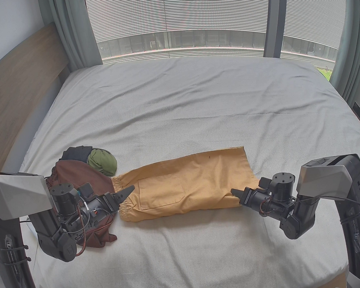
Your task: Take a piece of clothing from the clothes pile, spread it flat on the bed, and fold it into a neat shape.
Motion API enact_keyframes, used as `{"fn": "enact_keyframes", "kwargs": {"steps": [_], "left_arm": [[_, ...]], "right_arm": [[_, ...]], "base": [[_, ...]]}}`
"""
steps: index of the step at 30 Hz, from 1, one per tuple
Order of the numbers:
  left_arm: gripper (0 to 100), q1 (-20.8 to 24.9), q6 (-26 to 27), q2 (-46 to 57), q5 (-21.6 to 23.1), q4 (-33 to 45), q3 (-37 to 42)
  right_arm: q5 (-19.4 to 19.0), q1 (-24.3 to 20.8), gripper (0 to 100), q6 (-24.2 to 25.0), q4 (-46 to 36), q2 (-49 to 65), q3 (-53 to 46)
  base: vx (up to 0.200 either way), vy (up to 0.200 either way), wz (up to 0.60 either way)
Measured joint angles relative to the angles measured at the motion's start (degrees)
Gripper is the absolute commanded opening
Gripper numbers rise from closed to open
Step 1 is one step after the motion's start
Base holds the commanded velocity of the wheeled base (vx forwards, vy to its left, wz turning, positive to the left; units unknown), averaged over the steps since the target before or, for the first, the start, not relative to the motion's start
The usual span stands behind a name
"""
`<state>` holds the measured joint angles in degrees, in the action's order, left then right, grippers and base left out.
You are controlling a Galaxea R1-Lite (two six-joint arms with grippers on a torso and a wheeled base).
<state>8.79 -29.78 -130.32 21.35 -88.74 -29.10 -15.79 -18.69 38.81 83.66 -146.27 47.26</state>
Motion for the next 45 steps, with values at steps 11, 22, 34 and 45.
{"fn": "enact_keyframes", "kwargs": {"steps": [11,22,34,45], "left_arm": [[100,0.0,-0.1,0.5,0.0,0.0,0.1],[100,0.2,-0.3,0.6,0.0,0.0,0.4],[100,0.6,-0.3,0.6,0.0,0.0,0.6],[100,0.7,-0.4,0.6,0.0,0.0,0.6]], "right_arm": [[0.1,0.4,0,-3.4,3.6,4.4,-13.4],[0.8,3.0,0,-8.5,4.7,6.6,-26.0],[1.5,4.1,0,-9.4,4.8,6.6,-30.8],[1.3,4.9,100,-13.3,4.7,5.7,-31.2]], "base": [[0.0,0.0,0.0],[0.0,0.0,0.0],[0.0,0.0,0.0],[0.0,0.0,0.0]]}}
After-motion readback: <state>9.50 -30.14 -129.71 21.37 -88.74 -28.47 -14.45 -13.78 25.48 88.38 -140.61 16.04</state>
